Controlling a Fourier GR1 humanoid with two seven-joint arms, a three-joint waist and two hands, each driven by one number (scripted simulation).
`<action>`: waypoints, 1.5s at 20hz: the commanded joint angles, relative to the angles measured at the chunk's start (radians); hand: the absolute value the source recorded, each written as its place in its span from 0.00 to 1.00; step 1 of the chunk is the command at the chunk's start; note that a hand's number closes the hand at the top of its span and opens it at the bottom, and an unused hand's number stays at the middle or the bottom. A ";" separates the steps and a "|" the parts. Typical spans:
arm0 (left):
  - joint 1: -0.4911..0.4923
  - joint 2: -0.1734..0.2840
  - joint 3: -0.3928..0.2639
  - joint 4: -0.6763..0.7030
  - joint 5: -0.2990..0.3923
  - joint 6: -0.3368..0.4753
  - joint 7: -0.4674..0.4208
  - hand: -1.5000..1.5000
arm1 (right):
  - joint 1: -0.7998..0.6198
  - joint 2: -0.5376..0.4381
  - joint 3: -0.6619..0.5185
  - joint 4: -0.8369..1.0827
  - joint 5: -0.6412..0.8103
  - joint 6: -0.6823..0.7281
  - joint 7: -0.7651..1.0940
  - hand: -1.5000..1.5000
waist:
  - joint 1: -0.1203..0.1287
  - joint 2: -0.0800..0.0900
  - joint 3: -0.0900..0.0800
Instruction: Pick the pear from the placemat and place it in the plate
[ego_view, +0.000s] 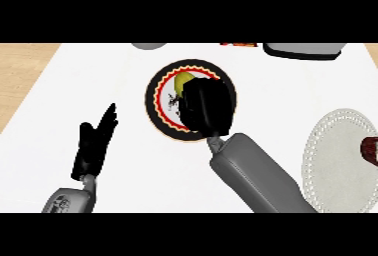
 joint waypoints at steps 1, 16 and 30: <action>0.042 -0.010 -0.003 0.019 -0.005 0.002 -0.052 0.50 | -0.212 0.007 0.059 0.126 -0.042 0.010 0.240 1.00 | -0.015 0.006 0.003; 0.042 -0.008 0.034 0.053 -0.001 -0.006 -0.096 0.50 | -0.414 0.007 0.060 0.603 -0.433 0.027 0.043 1.00 | -0.030 0.017 0.004; 0.014 0.001 0.036 -0.008 -0.002 -0.018 -0.015 0.50 | -0.409 0.007 -0.037 0.780 -0.652 0.169 -0.367 0.00 | -0.032 0.017 0.006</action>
